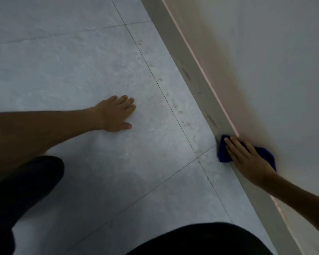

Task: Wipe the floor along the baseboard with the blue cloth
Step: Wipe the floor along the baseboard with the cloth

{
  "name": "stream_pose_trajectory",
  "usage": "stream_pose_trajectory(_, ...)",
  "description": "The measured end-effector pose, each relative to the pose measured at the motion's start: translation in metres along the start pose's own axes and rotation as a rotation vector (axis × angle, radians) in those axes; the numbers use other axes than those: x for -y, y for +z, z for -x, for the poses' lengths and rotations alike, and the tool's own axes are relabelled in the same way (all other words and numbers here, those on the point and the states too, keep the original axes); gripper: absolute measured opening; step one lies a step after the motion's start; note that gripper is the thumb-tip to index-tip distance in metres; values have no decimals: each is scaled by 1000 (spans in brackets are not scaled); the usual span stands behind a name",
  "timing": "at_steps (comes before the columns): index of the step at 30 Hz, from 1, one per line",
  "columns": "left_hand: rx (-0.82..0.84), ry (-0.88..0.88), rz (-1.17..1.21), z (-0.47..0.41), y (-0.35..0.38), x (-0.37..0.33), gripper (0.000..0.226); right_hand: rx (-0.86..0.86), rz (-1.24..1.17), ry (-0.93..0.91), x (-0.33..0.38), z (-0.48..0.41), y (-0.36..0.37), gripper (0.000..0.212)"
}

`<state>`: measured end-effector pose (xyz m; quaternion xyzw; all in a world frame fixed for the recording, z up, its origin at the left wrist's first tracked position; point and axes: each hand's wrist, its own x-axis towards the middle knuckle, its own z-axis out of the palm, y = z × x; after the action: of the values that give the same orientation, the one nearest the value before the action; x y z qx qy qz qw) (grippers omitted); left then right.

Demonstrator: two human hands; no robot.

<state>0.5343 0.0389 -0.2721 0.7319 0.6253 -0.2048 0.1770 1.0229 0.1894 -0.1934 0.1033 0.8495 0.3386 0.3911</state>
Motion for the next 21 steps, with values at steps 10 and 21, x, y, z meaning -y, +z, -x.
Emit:
stream_pose_trajectory(10, -1, -143, 138, -5, 7, -29, 100, -203, -56, 117, -36, -107, -52, 70)
stream_pose_trajectory(21, -80, -131, 355, -18, 21, -11, 99, -7, 47, -58, -1, 1, 9, 61)
